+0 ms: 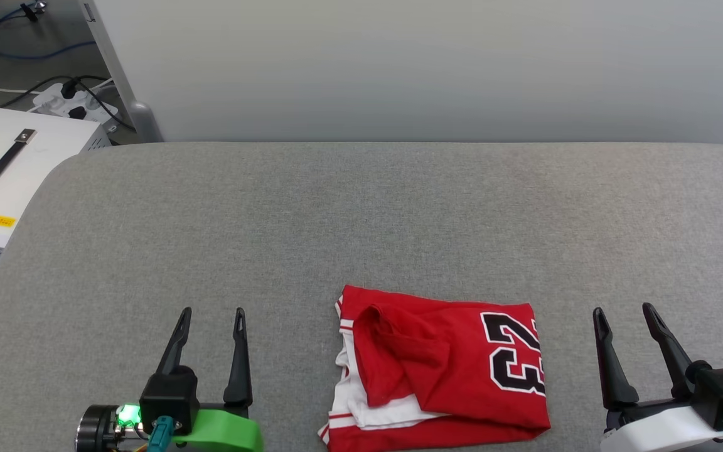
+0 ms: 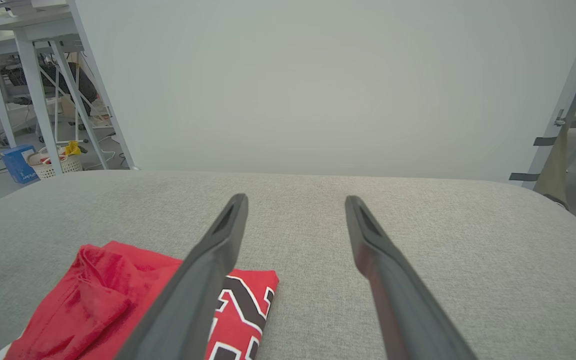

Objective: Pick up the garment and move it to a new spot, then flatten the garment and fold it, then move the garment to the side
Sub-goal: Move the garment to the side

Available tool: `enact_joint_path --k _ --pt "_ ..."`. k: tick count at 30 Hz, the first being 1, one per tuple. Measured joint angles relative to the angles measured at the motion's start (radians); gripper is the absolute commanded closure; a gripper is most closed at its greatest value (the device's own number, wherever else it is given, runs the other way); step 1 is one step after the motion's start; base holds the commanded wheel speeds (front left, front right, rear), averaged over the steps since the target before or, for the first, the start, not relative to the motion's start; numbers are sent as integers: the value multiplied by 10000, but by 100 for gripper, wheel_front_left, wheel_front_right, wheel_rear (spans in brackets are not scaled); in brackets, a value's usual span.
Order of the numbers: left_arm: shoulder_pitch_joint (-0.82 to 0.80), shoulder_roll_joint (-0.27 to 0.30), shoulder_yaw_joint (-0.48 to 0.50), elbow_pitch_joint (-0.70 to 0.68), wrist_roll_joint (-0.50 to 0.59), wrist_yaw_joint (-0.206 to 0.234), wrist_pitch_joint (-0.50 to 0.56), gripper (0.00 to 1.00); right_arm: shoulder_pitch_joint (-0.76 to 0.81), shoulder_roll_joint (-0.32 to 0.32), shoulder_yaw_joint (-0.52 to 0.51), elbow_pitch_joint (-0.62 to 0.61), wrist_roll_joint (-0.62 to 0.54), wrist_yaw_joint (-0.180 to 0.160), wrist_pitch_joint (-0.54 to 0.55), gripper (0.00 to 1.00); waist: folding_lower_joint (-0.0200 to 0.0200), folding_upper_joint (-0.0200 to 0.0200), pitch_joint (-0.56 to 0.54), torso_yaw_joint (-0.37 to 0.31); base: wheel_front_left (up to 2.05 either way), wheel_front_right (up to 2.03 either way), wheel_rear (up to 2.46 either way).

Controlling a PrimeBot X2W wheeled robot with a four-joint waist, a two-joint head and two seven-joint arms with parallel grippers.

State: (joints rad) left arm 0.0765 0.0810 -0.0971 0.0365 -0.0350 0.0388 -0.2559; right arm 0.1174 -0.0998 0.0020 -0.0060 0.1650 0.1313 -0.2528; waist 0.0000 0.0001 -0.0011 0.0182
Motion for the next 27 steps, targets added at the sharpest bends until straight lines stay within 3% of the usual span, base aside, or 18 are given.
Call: enact_joint_path --k 11,18,21,27 --pt "25 -8 52 184 0 -79 0 0 -85 -58 -182 -6 -104 0 0 0 0 0 -29 116 0 0 0" --pt "16 -31 46 226 0 -81 0 0 -1923 -1360 -105 -199 458 0 146 0 0 0 90 125 0 0 0" --pt "3 -36 50 242 2 -84 0 0 -2742 -1969 249 -221 1104 0 1348 0 0 0 183 145 0 0 0" --pt "-44 -44 67 253 2 -96 0 0 -3685 -3365 1530 153 3503 0 5607 0 0 0 429 229 0 0 0"
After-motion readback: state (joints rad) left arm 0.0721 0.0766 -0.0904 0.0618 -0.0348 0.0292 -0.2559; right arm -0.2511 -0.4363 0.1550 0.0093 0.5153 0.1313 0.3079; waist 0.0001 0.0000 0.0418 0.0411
